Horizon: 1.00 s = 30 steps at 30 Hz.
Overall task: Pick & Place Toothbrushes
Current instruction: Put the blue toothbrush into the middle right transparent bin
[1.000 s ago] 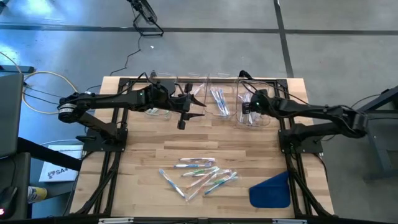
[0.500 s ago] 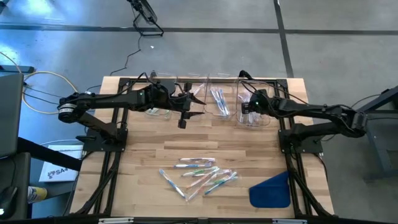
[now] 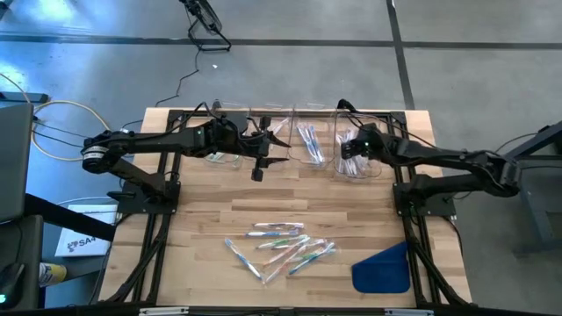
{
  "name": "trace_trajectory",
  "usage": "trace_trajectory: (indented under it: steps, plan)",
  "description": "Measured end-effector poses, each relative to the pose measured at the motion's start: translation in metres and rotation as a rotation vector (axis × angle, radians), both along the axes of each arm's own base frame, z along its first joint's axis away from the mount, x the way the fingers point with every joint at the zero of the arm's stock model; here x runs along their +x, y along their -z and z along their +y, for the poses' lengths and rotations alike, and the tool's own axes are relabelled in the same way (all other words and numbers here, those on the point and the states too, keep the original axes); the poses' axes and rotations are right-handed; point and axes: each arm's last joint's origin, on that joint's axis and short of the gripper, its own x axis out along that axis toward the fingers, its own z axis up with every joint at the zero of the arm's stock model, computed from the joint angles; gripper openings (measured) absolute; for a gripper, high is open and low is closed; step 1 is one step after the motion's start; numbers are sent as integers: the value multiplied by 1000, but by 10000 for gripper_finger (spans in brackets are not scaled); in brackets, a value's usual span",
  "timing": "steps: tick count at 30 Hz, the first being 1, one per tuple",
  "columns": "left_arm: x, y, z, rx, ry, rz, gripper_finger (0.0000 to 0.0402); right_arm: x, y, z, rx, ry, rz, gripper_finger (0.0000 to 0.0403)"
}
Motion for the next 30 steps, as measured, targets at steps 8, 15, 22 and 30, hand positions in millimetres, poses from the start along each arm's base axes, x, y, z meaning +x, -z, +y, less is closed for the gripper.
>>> trace_trajectory:
  steps: [8, 15, 22, 30]
  plan:
    - [0, 0, 0, -1, 0, 4, 163, -7, -27, 6, -103, -79, -135, 123]
    - [-5, 15, -1, -20, 5, 159, 163, -8, -55, 21, -168, -354, -334, 111]
    - [-17, 35, -3, -42, 22, 404, 163, 6, -83, 42, -341, -840, -573, 104]
    - [-17, 35, -2, -68, -33, 396, 163, 14, -89, 51, -413, -887, -630, 104]
